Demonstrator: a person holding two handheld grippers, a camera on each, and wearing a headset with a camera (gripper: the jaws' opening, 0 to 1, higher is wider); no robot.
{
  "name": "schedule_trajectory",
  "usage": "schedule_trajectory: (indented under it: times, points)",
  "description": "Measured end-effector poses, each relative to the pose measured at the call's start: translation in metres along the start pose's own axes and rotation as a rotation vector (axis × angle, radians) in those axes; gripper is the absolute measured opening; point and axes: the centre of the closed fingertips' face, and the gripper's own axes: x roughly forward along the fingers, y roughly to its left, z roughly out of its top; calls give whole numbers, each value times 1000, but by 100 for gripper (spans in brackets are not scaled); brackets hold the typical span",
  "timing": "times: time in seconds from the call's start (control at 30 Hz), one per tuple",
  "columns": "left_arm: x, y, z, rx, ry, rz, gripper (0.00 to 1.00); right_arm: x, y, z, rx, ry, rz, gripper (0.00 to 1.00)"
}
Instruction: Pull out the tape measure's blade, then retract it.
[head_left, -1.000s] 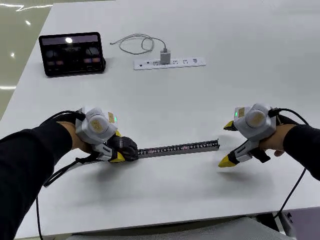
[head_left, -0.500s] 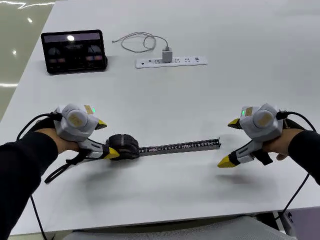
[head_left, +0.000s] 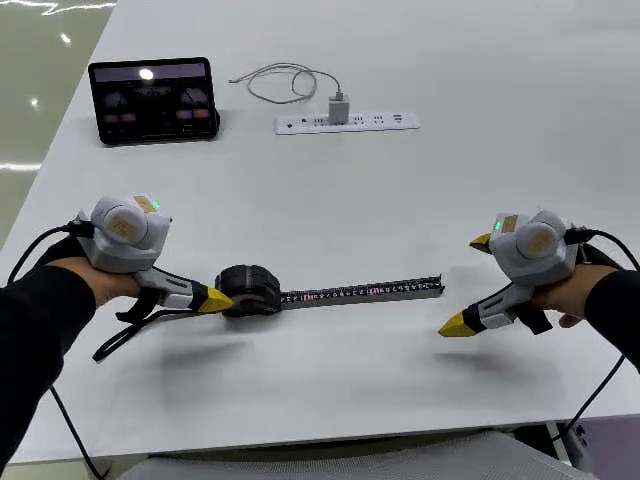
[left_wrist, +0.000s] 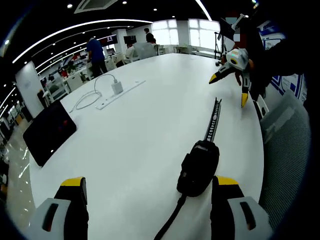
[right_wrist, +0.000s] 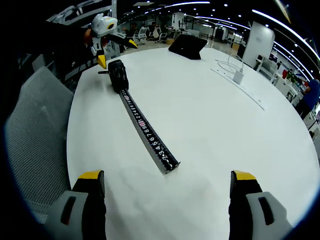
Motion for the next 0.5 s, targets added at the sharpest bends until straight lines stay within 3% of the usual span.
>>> schedule_trajectory:
  times: [0.03,0.13,0.2,0.27,0.37,0.5]
  points:
    - [-1,-6,0,-10,-19,-26,100,-2,-1,4,19,-33,-13,100]
    - [-6,-4,-6,-65,-25,9,100,-9,-2,4,52,-62,-45,100]
    - [-9,-8,-7,-158,-46,-9,100,-13,-1,2,63,-70,-56,100]
    - [-13,-6,-14,-214,-34,0,100,-16,1,0,77,-85,-63,100]
    - [-20,-4,-12,-241,-89,10,100,-21,3,-4,85,-97,-78,100]
    - [-29,-5,-12,-245,-119,23,100,-28,7,-7,110,-116,-92,100]
